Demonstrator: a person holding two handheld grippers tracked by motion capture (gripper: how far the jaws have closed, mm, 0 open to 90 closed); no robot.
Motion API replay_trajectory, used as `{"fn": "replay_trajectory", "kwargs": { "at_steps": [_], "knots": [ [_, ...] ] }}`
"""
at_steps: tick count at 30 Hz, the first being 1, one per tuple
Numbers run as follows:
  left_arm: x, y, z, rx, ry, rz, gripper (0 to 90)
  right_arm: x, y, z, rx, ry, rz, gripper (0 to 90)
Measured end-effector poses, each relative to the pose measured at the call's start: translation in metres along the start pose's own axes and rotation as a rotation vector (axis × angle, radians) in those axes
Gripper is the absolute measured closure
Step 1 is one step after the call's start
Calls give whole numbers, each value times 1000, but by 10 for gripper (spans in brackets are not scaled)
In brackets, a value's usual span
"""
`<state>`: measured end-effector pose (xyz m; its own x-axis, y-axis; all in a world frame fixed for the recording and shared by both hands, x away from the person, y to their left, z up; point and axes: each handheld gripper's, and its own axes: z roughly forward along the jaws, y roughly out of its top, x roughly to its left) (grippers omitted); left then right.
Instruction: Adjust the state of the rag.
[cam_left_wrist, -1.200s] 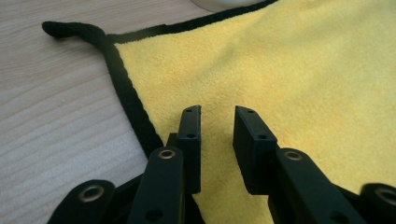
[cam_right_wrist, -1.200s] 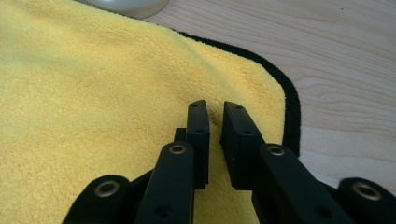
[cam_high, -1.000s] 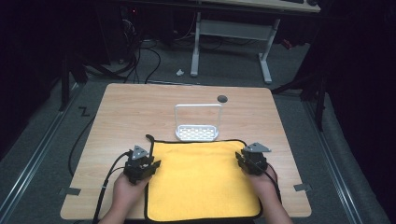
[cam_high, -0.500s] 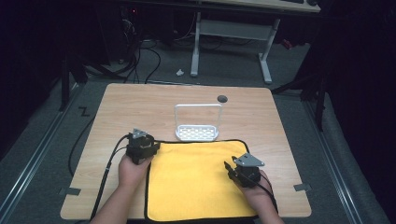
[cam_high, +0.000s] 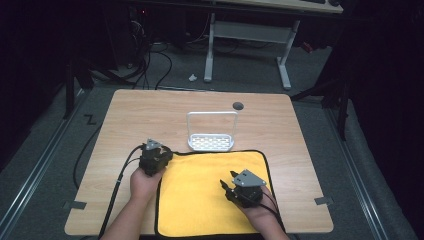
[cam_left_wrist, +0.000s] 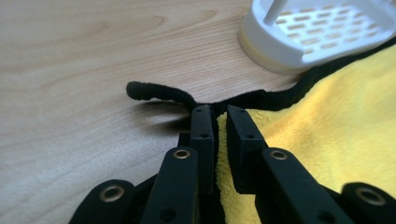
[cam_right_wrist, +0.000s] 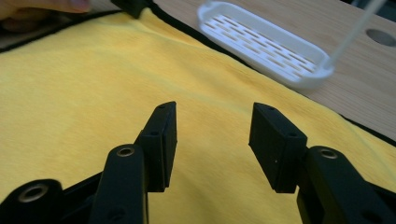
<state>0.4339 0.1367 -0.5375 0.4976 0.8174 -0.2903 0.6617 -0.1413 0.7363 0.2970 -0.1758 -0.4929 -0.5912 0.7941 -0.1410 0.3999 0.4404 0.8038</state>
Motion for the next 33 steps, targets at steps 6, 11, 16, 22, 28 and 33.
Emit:
{"fn": "replay_trajectory", "kwargs": {
  "at_steps": [6, 11, 16, 22, 28, 33],
  "knots": [
    [-1, 0, -1, 5, 5, 16, 812, 39, 13, 8, -1, 68, -51, 509],
    [1, -1, -1, 0, -8, -3, 810, 75, 20, 22, 30, 136, -99, 509],
    [2, -1, -1, 0, -16, -15, 809, 108, 24, 35, 54, 205, -139, 508],
    [2, -1, -2, 2, -20, -10, 808, 138, 28, 48, 79, 276, -167, 508],
    [2, -1, -2, 2, -23, -10, 808, 163, 32, 58, 96, 336, -175, 500],
    [2, -2, -2, 3, -26, -13, 807, 174, 34, 66, 110, 355, -182, 473]
  ]
}}
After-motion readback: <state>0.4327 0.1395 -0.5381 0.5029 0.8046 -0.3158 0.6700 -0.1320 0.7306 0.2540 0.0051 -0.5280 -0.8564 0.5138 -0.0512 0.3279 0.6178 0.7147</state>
